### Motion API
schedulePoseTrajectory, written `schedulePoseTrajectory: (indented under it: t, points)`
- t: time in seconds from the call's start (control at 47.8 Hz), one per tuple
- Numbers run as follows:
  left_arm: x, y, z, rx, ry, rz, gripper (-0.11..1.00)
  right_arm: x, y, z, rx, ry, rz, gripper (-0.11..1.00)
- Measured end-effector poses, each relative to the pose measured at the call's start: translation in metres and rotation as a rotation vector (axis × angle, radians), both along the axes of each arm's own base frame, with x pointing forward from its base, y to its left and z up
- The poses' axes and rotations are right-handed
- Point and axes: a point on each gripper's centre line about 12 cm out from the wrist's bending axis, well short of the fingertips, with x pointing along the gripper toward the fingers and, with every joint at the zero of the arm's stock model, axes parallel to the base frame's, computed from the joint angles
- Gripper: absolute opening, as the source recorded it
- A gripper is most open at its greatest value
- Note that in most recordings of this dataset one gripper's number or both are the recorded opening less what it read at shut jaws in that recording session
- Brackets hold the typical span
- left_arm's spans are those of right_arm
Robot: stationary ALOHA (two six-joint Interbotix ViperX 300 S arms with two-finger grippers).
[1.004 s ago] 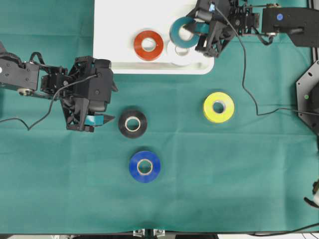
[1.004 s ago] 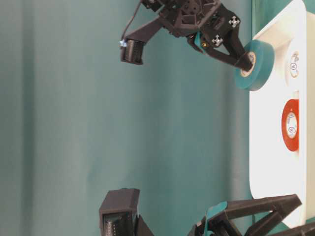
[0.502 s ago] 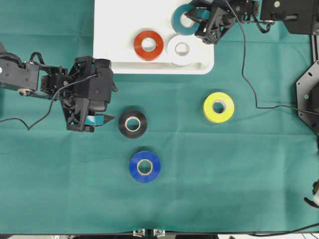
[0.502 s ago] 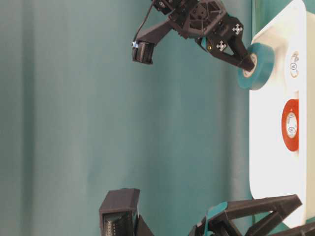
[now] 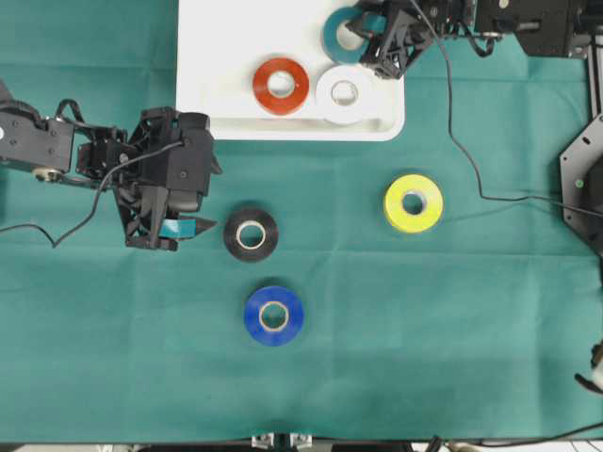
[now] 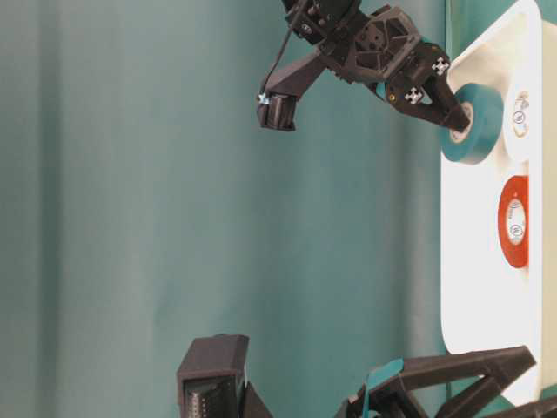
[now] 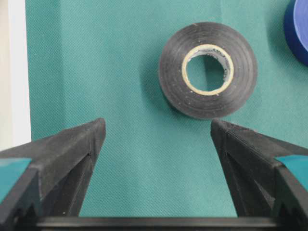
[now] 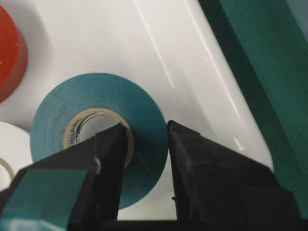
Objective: Put the tape alternately from left to right into the white case.
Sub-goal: 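Lower the teal roll in the tray and open the right gripper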
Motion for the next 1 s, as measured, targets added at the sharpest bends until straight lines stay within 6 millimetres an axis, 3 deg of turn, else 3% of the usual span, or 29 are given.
schedulePoseTrajectory:
  t: [0.084, 0.272, 0.335, 0.816, 1.004]
  points:
    - [0.000, 0.000, 0.000, 0.001, 0.000, -0.001, 0.69, -0.001, -0.001, -0.001, 0.001, 0.010, -0.006, 0.27]
    - [0.000, 0.000, 0.000, -0.001, 0.000, 0.001, 0.69, -0.001, -0.002, 0.000, 0.000, 0.010, -0.010, 0.79]
    - [0.000, 0.000, 0.000, -0.003, 0.000, 0.003, 0.69, -0.001, -0.002, 0.000, 0.000, 0.008, -0.010, 0.90]
    - [0.000, 0.000, 0.000, -0.001, 0.000, 0.000, 0.69, -0.003, -0.001, -0.002, 0.006, 0.008, -0.010, 0.86]
    - [0.000, -0.001, -0.001, -0.001, 0.002, 0.000, 0.69, -0.002, 0.012, -0.001, 0.011, -0.030, 0.031, 0.86]
